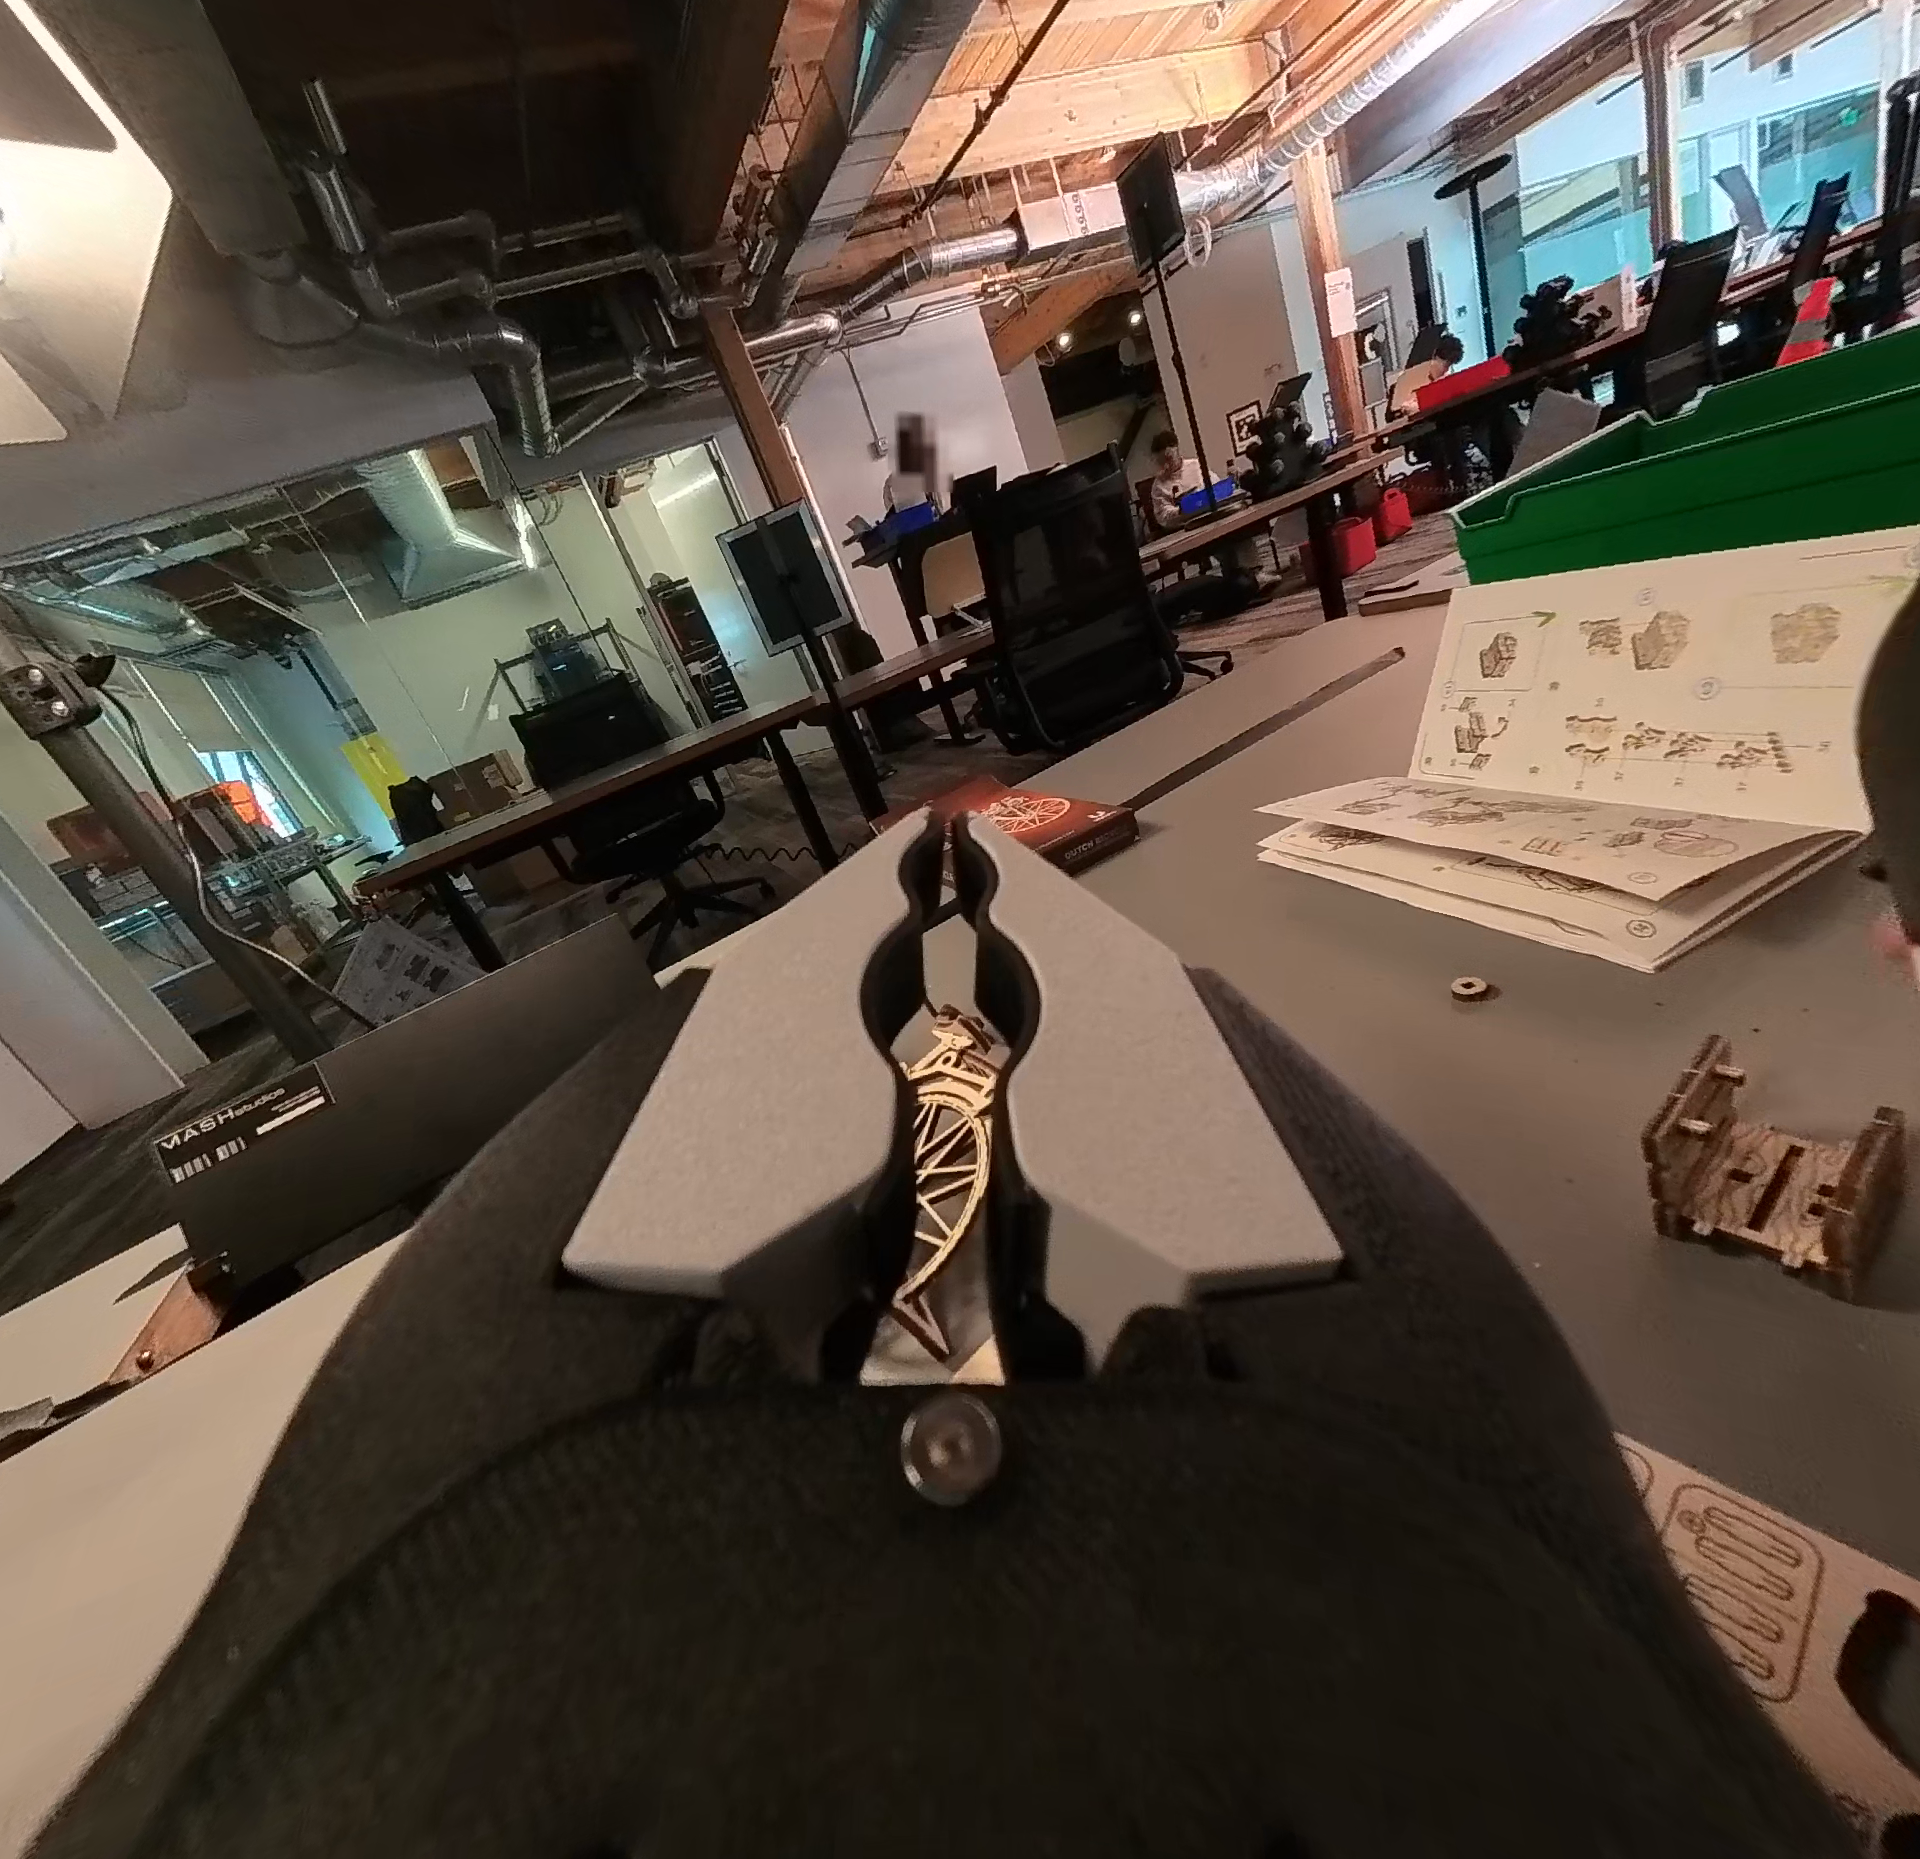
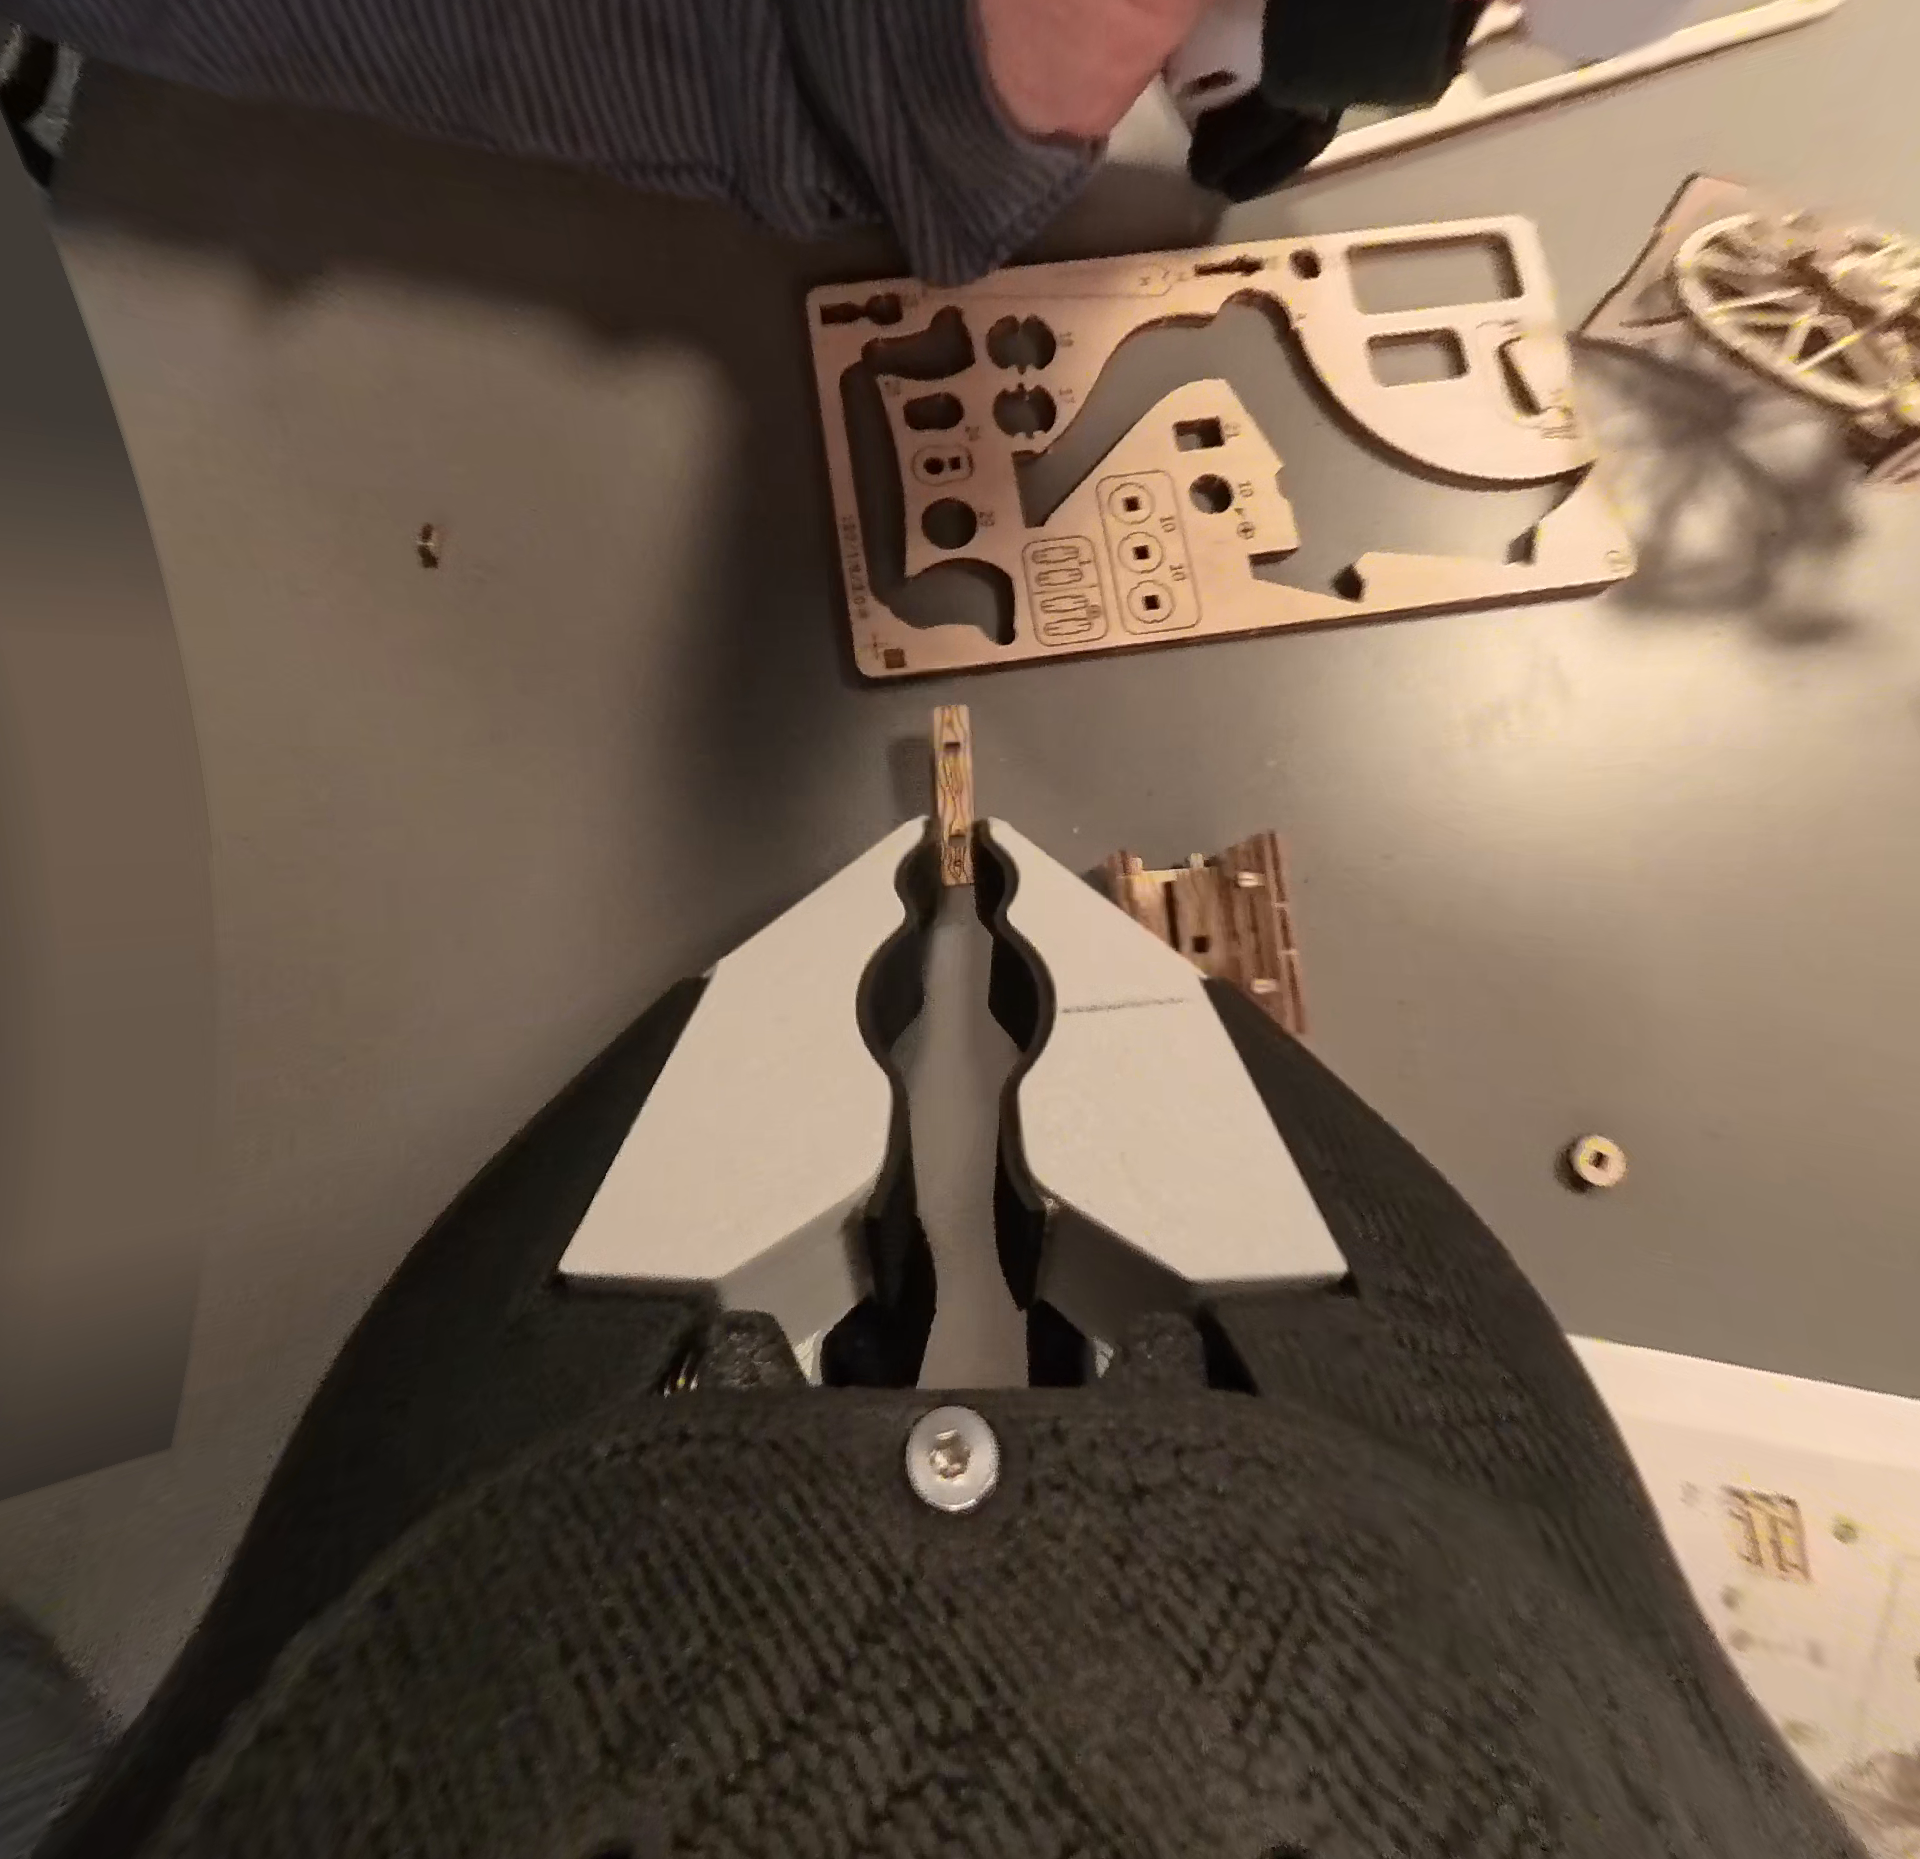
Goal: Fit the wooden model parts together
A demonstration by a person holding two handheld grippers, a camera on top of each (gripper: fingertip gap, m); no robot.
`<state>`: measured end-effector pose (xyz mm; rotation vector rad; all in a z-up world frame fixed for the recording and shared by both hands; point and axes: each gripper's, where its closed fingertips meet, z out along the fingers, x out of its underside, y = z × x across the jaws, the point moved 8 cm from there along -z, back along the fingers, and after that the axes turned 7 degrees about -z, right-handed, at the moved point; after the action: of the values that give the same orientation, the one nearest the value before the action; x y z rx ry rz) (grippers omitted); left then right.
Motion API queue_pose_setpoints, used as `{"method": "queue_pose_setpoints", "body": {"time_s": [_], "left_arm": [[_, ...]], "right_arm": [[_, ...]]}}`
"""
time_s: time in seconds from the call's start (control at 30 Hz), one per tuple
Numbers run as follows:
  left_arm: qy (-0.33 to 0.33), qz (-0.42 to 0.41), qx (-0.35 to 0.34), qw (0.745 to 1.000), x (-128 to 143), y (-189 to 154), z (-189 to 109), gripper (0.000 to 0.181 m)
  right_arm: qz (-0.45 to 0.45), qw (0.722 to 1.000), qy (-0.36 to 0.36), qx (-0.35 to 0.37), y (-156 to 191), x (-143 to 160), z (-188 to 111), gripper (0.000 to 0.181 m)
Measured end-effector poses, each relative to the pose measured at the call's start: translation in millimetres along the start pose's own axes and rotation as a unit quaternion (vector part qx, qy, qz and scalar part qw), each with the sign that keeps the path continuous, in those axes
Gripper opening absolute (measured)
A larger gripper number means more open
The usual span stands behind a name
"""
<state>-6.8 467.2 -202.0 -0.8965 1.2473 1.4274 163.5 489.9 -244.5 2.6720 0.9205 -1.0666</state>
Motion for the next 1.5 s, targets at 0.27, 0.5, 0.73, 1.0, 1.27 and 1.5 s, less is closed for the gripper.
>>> {"method": "queue_pose_setpoints", "body": {"time_s": [0.27,0.5,0.73,1.0,1.27,1.5], "left_arm": [[-0.028,-0.033,0.063,0.997,-7,-7,-4,0.004],[-0.010,-0.132,0.293,0.947,-10,-39,-3,0.020],[0.046,-0.167,0.329,0.928,-4,-44,2,0.020],[0.074,-0.186,0.361,0.911,-2,-46,2,0.011],[0.092,-0.196,0.384,0.898,-2,-51,3,0.015],[0.097,-0.203,0.391,0.892,-2,-51,3,0.001]], "right_arm": [[-0.146,0.951,-0.008,0.273,-19,5,-37,0.004],[-0.241,0.875,-0.009,0.420,-19,5,-44,0.004],[-0.283,0.848,-0.009,0.448,-14,-1,-43,0.004],[-0.299,0.841,-0.017,0.451,-11,-4,-45,0.004],[-0.326,0.830,-0.027,0.452,-4,-13,-41,0.004],[-0.326,0.827,-0.017,0.457,-6,-11,-40,0.008]]}}
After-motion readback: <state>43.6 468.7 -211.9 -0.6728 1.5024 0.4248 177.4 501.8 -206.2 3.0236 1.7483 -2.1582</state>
